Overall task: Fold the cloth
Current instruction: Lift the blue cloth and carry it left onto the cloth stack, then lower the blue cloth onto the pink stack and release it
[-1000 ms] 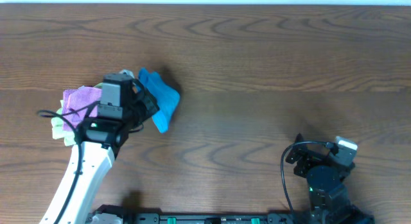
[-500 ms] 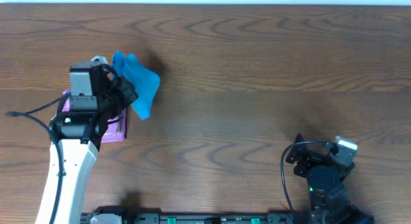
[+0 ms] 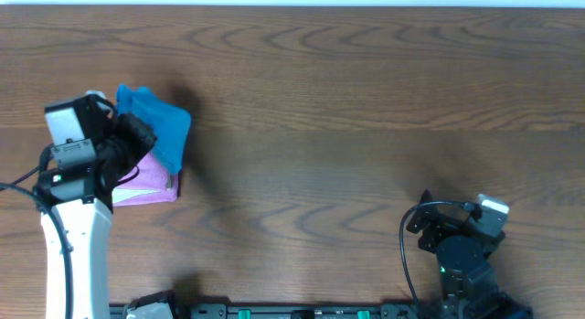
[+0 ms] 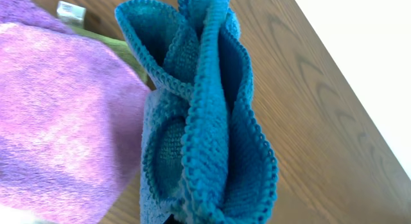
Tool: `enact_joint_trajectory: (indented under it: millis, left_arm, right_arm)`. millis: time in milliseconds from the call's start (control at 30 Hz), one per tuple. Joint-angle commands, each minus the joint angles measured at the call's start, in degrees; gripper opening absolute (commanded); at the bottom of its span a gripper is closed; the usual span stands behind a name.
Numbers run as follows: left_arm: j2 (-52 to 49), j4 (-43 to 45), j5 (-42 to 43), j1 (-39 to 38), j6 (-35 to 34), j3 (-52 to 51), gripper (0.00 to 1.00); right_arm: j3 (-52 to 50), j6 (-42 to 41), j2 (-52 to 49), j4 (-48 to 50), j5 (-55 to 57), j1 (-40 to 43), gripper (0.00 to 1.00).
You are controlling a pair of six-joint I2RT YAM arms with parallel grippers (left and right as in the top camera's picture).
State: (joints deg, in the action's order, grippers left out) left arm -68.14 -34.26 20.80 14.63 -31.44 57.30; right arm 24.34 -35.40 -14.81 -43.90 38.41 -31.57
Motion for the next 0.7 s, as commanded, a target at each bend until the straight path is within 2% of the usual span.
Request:
enact_joint_trajectory:
  millis: [0, 367, 667]
  left_arm:
    - [0.79, -0.31, 2.62, 2.36, 1.49, 1.51, 0.06]
    - [1.64, -0.42, 2.6, 4.22, 1.92, 1.51, 0.06]
    - [1.64, -4.83, -6.16, 4.22, 4.7, 1.49, 0.06]
  right_arm:
    - [-0.26, -0.57, 0.39, -0.09, 1.01, 0.33, 0.99]
    - [-0.26, -0.57, 0.39, -0.09, 1.01, 0.33, 0.99]
    - [-0.26, -0.57, 0.39, -0.09, 0.98, 0.33, 0.99]
